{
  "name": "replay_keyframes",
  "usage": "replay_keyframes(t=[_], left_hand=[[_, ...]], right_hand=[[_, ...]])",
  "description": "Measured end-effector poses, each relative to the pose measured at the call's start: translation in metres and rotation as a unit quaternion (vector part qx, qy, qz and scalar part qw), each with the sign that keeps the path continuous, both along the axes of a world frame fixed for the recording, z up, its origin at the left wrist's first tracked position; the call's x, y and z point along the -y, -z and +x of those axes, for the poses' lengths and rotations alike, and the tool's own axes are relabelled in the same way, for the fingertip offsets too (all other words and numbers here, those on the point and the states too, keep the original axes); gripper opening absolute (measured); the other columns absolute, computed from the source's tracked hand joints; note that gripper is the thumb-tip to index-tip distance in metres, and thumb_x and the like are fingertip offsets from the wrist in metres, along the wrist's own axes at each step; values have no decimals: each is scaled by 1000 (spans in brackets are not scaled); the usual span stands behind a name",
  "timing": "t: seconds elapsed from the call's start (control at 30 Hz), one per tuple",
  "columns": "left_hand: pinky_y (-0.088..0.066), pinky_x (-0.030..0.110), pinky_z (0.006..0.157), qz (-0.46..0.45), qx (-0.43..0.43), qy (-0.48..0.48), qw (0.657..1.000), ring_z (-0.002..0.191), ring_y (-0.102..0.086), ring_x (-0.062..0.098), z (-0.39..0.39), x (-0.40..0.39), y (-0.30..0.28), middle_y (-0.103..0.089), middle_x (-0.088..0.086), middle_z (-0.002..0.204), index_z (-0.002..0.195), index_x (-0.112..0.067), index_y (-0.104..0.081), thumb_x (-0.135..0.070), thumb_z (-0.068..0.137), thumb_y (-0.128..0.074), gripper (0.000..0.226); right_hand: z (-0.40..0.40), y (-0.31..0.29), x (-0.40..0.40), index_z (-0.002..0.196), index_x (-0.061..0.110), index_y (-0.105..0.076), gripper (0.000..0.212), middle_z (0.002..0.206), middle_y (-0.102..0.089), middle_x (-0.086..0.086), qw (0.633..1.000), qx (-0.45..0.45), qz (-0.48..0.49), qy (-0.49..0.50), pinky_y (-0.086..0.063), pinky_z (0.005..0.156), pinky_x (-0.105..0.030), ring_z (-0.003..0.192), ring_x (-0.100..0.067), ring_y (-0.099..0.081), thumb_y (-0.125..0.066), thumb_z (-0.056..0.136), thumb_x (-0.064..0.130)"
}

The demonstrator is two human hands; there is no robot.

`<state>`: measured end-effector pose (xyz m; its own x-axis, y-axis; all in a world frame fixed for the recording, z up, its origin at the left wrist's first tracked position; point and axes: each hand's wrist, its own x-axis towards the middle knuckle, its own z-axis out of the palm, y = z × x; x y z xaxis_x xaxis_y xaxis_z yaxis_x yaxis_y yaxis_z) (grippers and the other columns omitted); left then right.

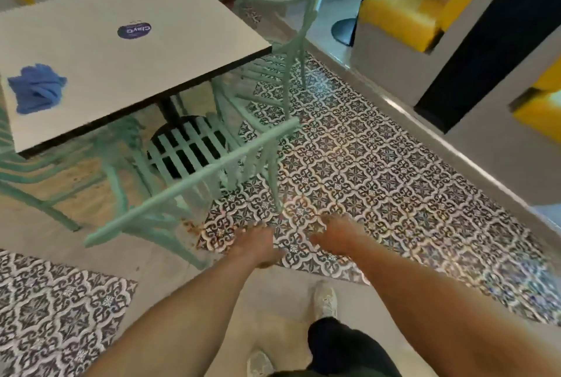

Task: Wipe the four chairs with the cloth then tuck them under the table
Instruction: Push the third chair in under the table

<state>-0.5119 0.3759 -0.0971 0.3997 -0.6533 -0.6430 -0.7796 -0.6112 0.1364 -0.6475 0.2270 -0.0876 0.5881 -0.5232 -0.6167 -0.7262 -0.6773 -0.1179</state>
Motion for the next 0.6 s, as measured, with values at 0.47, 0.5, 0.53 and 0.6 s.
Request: replay_keyframes(t=[0.47,0.5,0.53,0.6], left_hand=[[-2,59,118,-116,96,96,984,150,0,30,-20,310,-58,-3,8,163,156,-26,-8,-70,93,-22,78],[-3,59,118,-122,102,96,983,150,-1,30,-20,331,-61,-4,8,163,156,-26,-8,-70,93,-21,78],[-4,59,118,-129,111,97,981,150,-2,29,-20,351,-64,-4,8,163,156,-26,-7,-70,93,-19,78],[-5,59,118,-140,128,99,977,150,-2,30,-19,387,-70,-4,8,163,156,-25,-6,-69,93,-15,77]], right_hand=[[-53,-53,257,152,28,-6,78,161,-2,-12,983,100,-113,102,-3,112,-67,146,-37,-1,-32,91,68],[-54,-57,277,153,28,-4,78,161,0,-12,982,104,-118,100,-3,112,-67,146,-37,0,-33,91,68],[-54,-60,297,153,29,-3,79,161,0,-13,982,110,-124,95,-3,112,-66,146,-37,0,-34,91,68],[-52,-66,336,152,29,-3,79,161,-1,-13,980,124,-128,89,-5,113,-66,146,-38,-2,-34,91,68]])
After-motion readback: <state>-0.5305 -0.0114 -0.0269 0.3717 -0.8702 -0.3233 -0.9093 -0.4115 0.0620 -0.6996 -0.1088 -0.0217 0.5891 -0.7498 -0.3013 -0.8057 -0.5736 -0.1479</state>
